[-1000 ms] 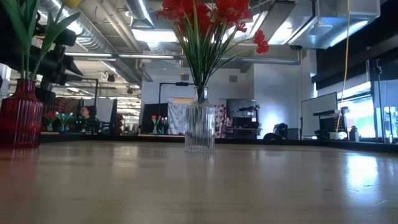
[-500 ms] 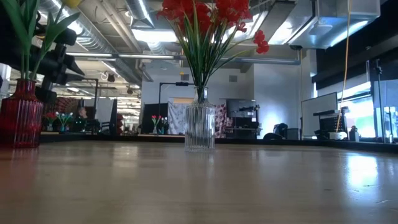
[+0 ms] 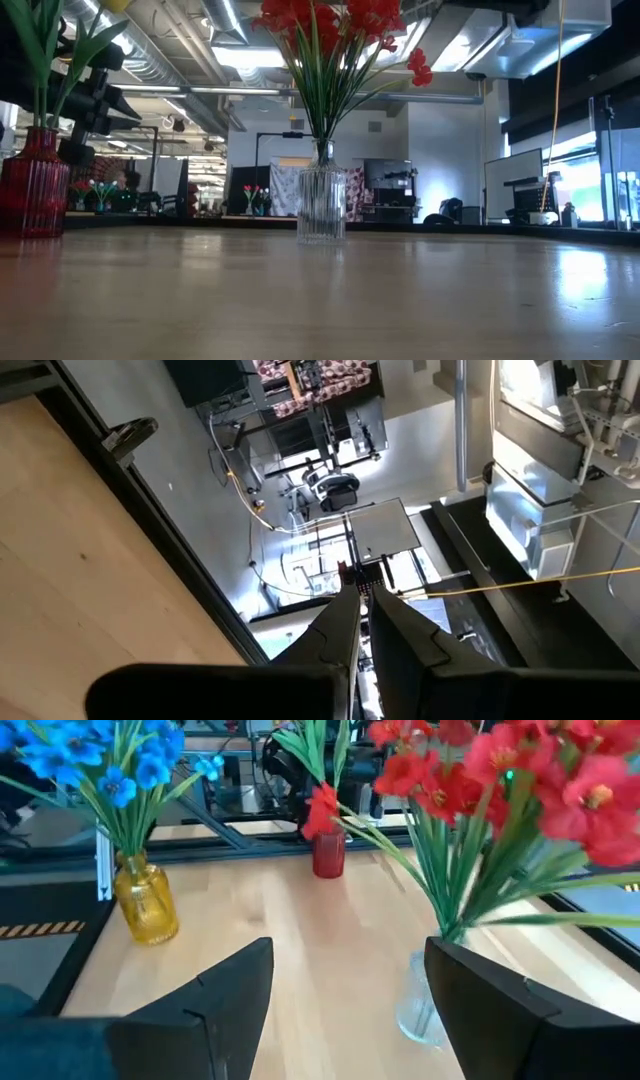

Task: Sort flowers into vase by color
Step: Return to Home Position

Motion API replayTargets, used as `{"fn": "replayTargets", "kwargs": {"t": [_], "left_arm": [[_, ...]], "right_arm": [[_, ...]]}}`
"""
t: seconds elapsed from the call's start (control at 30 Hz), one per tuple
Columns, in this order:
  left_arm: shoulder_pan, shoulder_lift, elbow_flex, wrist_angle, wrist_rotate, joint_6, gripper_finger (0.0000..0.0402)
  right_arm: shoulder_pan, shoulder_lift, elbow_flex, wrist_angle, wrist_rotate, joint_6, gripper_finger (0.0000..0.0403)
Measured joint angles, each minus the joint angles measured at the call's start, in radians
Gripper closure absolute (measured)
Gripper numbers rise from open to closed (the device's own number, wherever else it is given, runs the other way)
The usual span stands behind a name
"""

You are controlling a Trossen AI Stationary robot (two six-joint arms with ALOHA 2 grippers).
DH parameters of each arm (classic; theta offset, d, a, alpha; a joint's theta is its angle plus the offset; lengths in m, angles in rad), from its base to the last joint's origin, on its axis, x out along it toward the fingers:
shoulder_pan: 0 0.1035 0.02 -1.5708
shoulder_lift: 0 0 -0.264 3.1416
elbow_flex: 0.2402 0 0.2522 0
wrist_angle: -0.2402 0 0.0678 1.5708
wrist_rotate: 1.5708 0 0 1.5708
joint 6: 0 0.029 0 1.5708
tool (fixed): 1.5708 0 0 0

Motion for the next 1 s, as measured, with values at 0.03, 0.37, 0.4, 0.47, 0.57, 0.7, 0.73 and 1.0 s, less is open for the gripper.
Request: {"fn": "replayTargets", "kwargs": {"t": [0.03, 0.37, 0.4, 0.47, 0.57, 0.7, 0.73, 1.0], "left_arm": [[0.0, 0.0, 0.0, 0.0, 0.0, 0.0, 0.0379], [0.0, 0.0, 0.0, 0.0, 0.0, 0.0, 0.0379], [0.0, 0.0, 0.0, 0.0, -0.001, 0.0, 0.0379], [0.0, 0.0, 0.0, 0.0, 0.0, 0.0, 0.0379], [0.0, 0.0, 0.0, 0.0, 0.0, 0.0, 0.0379], [0.0, 0.0, 0.0, 0.0, -0.001, 0.0, 0.0379], [0.0, 0.0, 0.0, 0.0, -0.001, 0.0, 0.0379], [0.0, 0.0, 0.0, 0.0, -0.001, 0.0, 0.0379]], "right_arm": [[0.003, -0.011, -0.011, -0.002, -0.001, -0.002, 0.0143], [-0.102, -0.191, -0.18, 0.084, -0.123, -0.003, 0.0159], [-0.141, -0.217, -0.194, 0.089, -0.165, -0.005, 0.017], [-0.239, -0.274, -0.23, 0.074, -0.252, -0.007, 0.0201], [-0.398, -0.357, -0.296, 0.08, -0.387, -0.008, 0.0262], [-0.572, -0.484, -0.409, 0.141, -0.548, -0.012, 0.0355], [-0.608, -0.514, -0.44, 0.17, -0.601, -0.016, 0.0377], [-0.71, -0.853, -0.663, 0.31, -0.828, -0.043, 0.0385]]}}
